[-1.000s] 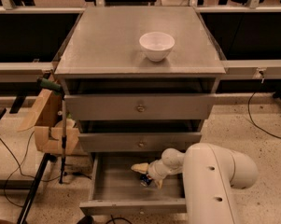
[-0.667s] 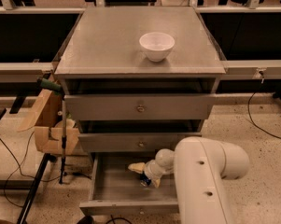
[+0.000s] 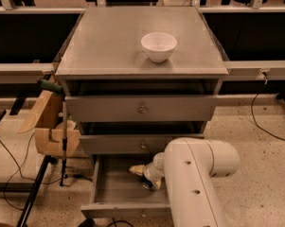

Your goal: Pick pepsi can from bottom drawer and place on counter

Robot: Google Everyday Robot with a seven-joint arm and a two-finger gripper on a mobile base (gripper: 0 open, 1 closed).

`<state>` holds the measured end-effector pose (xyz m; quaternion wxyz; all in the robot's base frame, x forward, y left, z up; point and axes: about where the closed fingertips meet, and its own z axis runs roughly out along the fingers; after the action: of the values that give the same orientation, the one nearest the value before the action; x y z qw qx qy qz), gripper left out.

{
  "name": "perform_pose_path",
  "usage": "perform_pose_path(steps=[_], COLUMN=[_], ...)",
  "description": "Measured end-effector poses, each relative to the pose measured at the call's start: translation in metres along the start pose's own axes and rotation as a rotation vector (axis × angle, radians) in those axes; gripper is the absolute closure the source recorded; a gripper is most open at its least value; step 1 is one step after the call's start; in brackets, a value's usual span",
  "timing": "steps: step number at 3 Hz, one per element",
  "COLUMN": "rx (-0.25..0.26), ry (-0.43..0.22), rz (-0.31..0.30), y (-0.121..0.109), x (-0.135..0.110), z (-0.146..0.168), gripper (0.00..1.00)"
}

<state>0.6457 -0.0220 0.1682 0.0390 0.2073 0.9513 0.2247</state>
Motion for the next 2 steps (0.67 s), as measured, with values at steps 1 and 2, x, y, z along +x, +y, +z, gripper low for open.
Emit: perform_pose_path(steps=[1,2], rx=[-0.013,-0.003], ry=[-0.016,-0.011], rz=[-0.019,-0.019], y=[-0.0028,-0.0063], x=[-0.017,-0.0184], z=[0.0068,0.0114], gripper=[0.0,0.0])
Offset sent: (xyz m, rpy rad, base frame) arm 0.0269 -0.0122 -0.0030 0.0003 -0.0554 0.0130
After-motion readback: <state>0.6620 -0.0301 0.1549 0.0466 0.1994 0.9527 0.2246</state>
